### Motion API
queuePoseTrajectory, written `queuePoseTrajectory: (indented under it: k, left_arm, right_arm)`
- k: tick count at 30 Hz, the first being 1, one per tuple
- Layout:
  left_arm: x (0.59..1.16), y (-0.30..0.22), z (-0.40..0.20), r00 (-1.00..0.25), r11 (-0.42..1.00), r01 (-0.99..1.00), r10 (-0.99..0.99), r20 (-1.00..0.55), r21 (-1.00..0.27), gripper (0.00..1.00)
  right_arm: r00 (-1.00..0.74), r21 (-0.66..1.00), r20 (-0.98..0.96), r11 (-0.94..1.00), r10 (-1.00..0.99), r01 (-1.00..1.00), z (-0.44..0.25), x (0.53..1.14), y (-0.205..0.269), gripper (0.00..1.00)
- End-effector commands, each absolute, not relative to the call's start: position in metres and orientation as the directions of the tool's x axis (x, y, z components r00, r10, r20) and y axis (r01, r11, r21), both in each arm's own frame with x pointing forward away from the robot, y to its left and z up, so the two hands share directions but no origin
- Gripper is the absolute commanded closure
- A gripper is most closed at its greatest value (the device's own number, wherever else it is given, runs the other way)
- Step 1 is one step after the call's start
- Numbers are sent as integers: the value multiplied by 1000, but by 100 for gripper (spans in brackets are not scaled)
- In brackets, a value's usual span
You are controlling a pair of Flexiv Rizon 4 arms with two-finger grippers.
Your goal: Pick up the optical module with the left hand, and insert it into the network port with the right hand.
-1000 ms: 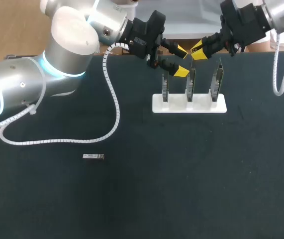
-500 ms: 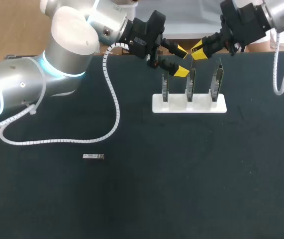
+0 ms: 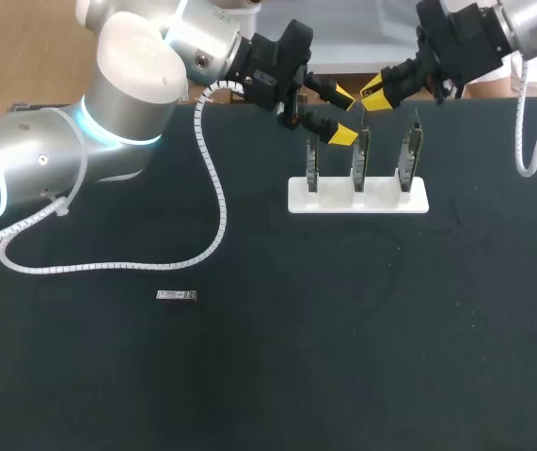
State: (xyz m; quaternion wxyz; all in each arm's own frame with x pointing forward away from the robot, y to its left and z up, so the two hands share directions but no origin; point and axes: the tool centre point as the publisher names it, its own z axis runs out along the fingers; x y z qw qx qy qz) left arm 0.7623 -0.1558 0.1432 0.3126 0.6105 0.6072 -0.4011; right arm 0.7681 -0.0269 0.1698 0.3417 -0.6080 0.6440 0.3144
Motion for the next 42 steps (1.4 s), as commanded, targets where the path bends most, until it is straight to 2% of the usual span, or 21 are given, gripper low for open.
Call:
queuePoseTrajectory:
  k: [1, 42]
  left_arm:
    - [762, -156, 143, -60, -66, 992, 493, -868, -106, 0]
    - [762, -156, 143, -60, -66, 992, 493, -868, -106, 0]
  right_arm:
    - [-29, -8, -822, 62, -569, -998, 168, 769, -26, 100]
    - [-31, 0, -821, 54, -570, -999, 165, 770, -27, 100]
